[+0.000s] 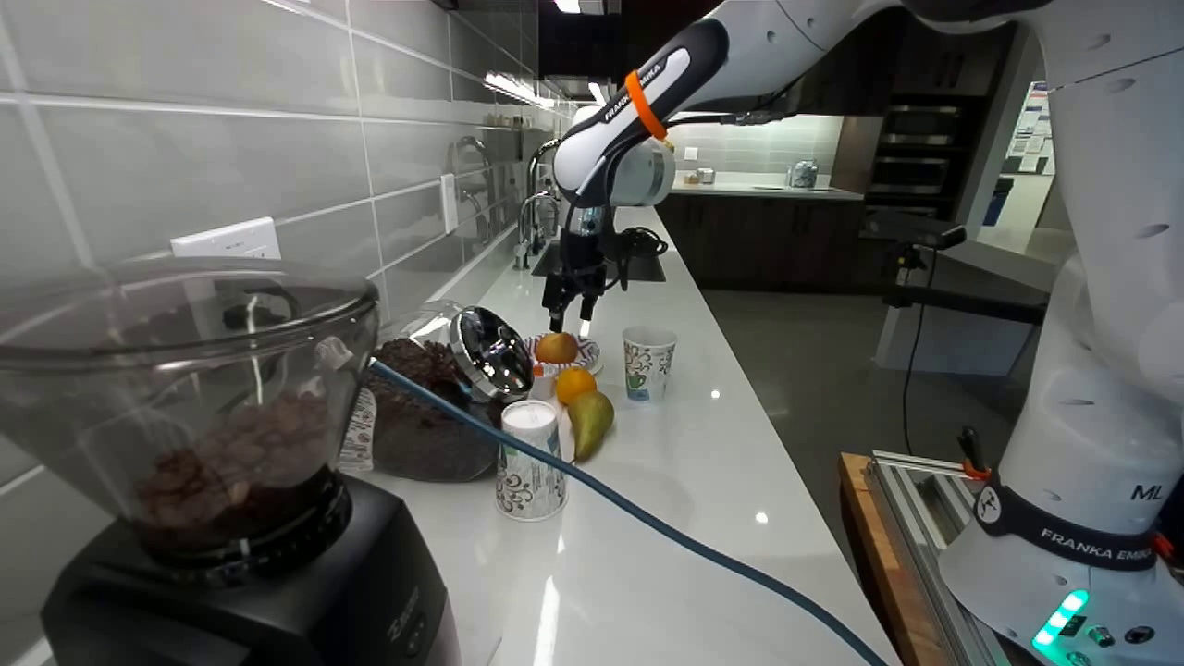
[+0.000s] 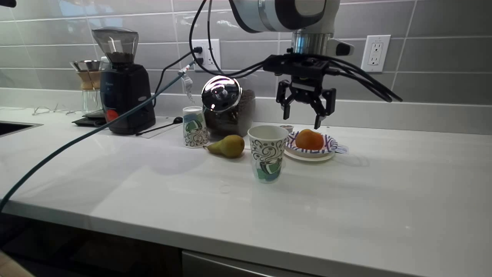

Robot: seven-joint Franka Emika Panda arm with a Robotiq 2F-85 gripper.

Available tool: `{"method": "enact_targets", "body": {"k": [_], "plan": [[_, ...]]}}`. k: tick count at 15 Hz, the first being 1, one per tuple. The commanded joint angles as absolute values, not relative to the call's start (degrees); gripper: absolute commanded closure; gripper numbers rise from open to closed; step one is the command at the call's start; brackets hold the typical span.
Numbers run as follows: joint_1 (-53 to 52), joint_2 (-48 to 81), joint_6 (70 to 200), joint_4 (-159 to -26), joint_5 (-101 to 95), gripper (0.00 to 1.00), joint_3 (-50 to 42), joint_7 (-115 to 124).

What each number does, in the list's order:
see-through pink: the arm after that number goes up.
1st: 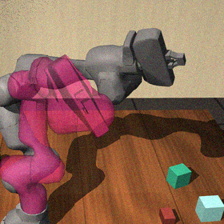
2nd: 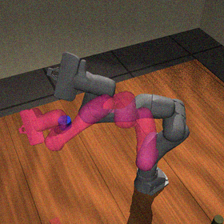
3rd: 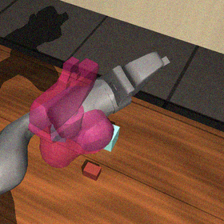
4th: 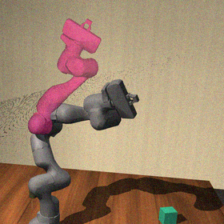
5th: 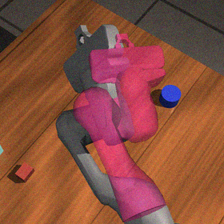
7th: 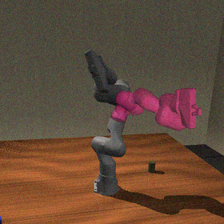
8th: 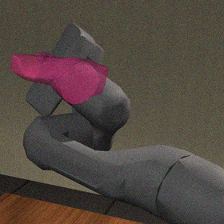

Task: Remove the apple from the bowl and put it on the right side of the counter.

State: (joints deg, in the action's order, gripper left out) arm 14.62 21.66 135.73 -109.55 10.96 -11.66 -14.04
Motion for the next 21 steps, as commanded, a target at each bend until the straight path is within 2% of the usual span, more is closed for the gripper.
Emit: {"method": "enact_targets", "body": {"k": [1, 21], "plan": [[16.57, 24.76, 136.97, -106.06, 10.73, 0.00, -10.13, -14.27], [17.54, 32.83, 137.36, -99.94, 7.27, 0.00, -9.36, -14.14]]}}
